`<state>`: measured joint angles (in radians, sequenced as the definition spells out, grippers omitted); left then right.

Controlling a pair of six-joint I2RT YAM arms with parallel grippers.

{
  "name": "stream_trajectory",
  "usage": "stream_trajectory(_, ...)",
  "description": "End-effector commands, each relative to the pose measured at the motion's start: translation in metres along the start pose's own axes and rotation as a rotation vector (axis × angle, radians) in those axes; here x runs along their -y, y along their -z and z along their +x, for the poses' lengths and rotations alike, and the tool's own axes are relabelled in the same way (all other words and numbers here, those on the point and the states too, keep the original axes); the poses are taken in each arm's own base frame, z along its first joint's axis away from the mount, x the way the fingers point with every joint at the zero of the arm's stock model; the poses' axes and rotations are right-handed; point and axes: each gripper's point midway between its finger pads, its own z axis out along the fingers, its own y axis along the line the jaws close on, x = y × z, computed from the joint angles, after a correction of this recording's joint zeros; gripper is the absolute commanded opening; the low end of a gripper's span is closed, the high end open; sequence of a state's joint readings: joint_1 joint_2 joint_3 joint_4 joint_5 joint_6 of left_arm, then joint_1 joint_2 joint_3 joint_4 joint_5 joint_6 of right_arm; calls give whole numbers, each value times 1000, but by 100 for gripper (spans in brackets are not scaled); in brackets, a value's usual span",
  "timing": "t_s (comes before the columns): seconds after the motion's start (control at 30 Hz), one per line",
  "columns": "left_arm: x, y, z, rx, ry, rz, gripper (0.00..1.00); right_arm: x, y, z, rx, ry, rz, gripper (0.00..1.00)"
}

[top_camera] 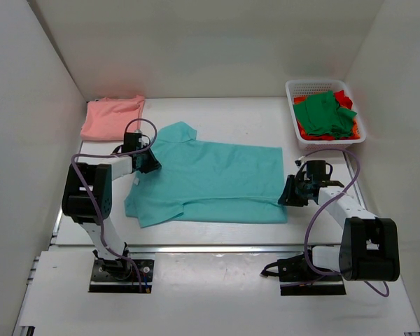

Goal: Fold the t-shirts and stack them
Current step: Fold the flattened tshirt in 1/3 of the way

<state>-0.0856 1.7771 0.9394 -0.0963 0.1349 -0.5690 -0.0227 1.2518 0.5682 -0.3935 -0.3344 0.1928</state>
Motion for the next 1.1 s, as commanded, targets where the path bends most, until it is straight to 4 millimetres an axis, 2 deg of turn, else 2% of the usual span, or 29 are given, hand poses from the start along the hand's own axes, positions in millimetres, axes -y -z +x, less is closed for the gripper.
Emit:
stream_trajectory(0.0,-17,9,2,13,11,-57,29,-3,1,3,-18,-6,-19,32)
stream_trajectory(0.03,-16,9,2,12,11,-56,30,-6,4,1,-2,-4,-22,45)
stream_trajectory(0.07,-15,8,3,9,9,-46,30,-9,6,1,9,-6,-23,51)
stream_trajectory(0.17,-11,10,1,19,2,-43,30,-7,13,-2,43,7,-6,53)
stream_trajectory(0.33,-12,7,8,2,0,-40,30,-6,11,7,11,-1,-23,35)
stream_trajectory(0.37,-13,8,2,13,14,-45,30,-8,11,7,10,-2,-28,35)
stream_trajectory(0.43,-10,7,7,2,8,-38,30,-8,8,11,1,6,-26,34)
stream_trajectory(0.67,-12,10,3,16,16,-40,29,-7,5,8,-1,3,-24,34)
stream_trajectory(0.8,-11,9,5,9,15,-41,29,-6,1,19,-45,-6,-20,34)
stream_trajectory(0.87,-9,10,1,20,17,-33,29,-4,0,18,-45,-9,-17,34)
stream_trajectory(0.9,-11,8,6,9,14,-38,29,-5,1,16,-36,-8,-19,33)
stream_trajectory(0.93,-10,9,2,20,18,-33,29,-5,1,17,-41,-10,-20,30)
stream_trajectory(1.0,-11,8,6,11,16,-39,29,-6,0,20,-50,-13,-26,26)
stream_trajectory(1.07,-12,8,7,6,19,-37,28,-7,2,18,-50,-11,-30,18)
